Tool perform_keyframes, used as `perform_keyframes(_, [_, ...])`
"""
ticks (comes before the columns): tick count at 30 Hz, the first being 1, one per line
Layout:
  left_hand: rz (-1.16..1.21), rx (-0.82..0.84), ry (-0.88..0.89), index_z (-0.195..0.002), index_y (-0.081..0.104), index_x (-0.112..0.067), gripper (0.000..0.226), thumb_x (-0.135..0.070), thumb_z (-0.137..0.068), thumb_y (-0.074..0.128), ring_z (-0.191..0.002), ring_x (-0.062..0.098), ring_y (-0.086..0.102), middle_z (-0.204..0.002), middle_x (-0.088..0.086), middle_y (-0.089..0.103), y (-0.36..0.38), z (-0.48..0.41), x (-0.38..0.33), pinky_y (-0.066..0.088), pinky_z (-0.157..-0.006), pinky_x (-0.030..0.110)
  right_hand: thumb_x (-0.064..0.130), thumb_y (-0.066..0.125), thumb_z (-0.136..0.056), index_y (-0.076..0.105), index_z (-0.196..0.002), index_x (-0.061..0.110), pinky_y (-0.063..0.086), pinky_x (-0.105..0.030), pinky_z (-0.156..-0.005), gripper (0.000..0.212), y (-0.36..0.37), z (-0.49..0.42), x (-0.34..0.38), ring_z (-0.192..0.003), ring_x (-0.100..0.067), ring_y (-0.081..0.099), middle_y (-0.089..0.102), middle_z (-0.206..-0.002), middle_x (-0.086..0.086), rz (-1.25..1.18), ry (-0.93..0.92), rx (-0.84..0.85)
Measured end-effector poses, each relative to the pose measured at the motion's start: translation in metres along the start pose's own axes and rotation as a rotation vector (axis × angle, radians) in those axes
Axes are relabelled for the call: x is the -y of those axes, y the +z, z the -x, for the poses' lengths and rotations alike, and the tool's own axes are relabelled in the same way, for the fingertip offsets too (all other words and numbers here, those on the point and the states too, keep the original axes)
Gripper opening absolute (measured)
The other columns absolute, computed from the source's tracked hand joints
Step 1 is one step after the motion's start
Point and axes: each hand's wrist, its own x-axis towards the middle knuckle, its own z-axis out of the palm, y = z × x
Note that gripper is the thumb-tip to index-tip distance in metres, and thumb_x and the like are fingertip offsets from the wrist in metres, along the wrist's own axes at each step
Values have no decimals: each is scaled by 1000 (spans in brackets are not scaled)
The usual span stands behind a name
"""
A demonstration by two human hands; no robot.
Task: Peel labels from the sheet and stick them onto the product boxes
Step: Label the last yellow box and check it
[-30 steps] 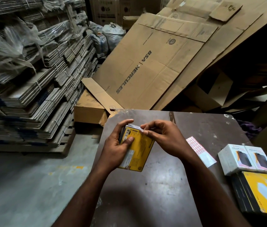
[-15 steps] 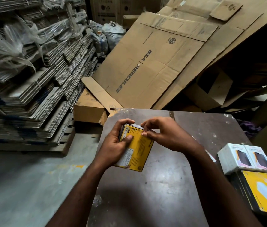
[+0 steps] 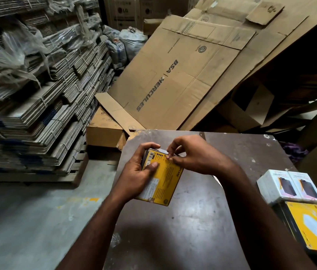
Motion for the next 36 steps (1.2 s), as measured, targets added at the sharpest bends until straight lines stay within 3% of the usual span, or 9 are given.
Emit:
perform_keyframes(5, [-26, 12, 4, -123, 50, -43, 37, -16, -98, 59, -92, 14, 68, -103, -13, 64, 1, 1, -2, 60, -73, 32, 29, 68, -92, 69, -99, 20, 62, -34, -76, 11, 0, 0, 0, -100, -14, 66, 67, -112, 0, 38, -2, -11])
perform_keyframes(10, [-74, 7, 18, -113, 48, -45, 35, -14, -99, 56, -84, 4, 66, -95, -20, 61, 2, 2, -3, 57, -67, 24, 29, 69, -92, 67, -96, 22, 61, -32, -77, 8, -1, -1, 4, -100, -14, 66, 67, -112, 0, 55, -7, -13])
perform_keyframes(15, [-144, 6, 31, -110, 47, -48, 37, -14, -99, 56, -86, 5, 65, -96, -23, 62, 2, 1, -3, 60, -75, 34, 28, 70, -91, 68, -99, 20, 61, -30, -75, 12, -2, -1, 6, -97, -13, 67, 67, -110, 1, 72, -9, -6])
perform_keyframes(24, [-167, 16, 33, -109, 47, -49, 38, -14, -98, 56, -86, 5, 64, -95, -24, 60, 0, 0, -3, 60, -78, 41, 29, 71, -91, 69, -101, 19, 58, -21, -70, 14, -1, -4, 9, -95, -11, 66, 66, -107, 3, 93, -7, -5])
perform_keyframes(36, [-147, 27, 24, -109, 47, -48, 37, -14, -99, 55, -86, 6, 64, -94, -24, 61, -2, 0, -2, 61, -76, 38, 30, 71, -91, 69, -100, 18, 57, -18, -66, 15, 0, -8, 10, -93, -11, 66, 61, -101, 6, 115, -9, -6])
